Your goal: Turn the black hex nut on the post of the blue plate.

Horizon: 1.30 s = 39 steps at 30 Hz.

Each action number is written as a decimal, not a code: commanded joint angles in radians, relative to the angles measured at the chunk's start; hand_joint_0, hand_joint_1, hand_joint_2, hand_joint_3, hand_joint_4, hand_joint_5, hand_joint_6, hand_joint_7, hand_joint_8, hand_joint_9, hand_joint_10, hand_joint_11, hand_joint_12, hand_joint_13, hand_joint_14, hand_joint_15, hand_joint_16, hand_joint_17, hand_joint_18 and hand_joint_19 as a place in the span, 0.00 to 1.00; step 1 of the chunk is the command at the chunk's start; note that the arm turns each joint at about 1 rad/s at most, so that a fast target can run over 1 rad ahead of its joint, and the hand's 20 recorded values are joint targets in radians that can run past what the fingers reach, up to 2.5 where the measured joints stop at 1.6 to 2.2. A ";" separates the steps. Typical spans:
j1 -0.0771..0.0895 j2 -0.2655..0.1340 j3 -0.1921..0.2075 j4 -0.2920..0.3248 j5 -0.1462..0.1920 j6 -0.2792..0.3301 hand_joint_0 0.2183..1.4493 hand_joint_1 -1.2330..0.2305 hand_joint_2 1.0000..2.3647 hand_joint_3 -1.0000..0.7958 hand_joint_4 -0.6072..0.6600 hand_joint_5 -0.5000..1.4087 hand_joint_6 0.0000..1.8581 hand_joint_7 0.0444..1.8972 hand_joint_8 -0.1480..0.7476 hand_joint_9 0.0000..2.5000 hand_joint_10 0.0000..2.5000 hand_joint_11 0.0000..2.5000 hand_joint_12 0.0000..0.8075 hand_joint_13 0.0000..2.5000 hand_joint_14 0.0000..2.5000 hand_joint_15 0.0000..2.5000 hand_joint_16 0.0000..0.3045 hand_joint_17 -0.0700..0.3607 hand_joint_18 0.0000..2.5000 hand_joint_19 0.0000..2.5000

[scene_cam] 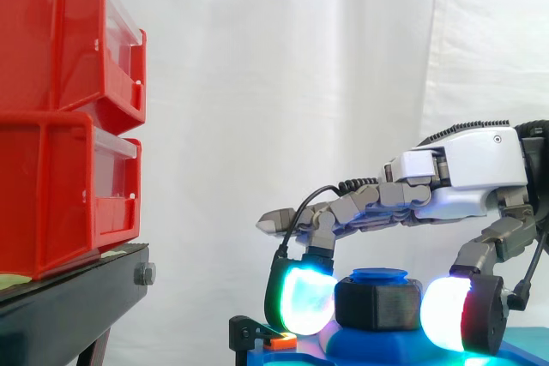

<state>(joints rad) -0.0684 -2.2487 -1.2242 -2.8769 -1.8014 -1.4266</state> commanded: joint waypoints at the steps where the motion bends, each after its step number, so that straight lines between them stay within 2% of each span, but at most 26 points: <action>1: -0.002 0.001 0.000 -0.001 -0.001 0.000 0.27 0.37 0.00 0.28 0.58 0.12 0.28 0.45 0.20 0.00 0.00 0.00 0.28 0.00 0.00 0.02 0.09 0.31 0.01 0.07; 16: -0.013 0.000 0.000 -0.002 -0.004 -0.003 0.23 0.36 0.00 0.28 0.62 0.12 0.29 0.42 0.21 0.00 0.00 0.00 0.29 0.00 0.00 0.02 0.10 0.32 0.01 0.07; 39: -0.011 0.000 0.000 -0.004 -0.004 -0.003 0.22 0.37 0.00 0.28 0.65 0.12 0.31 0.39 0.21 0.00 0.00 0.00 0.29 0.00 0.00 0.02 0.10 0.32 0.01 0.07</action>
<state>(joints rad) -0.0810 -2.2477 -1.2241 -2.8808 -1.8055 -1.4297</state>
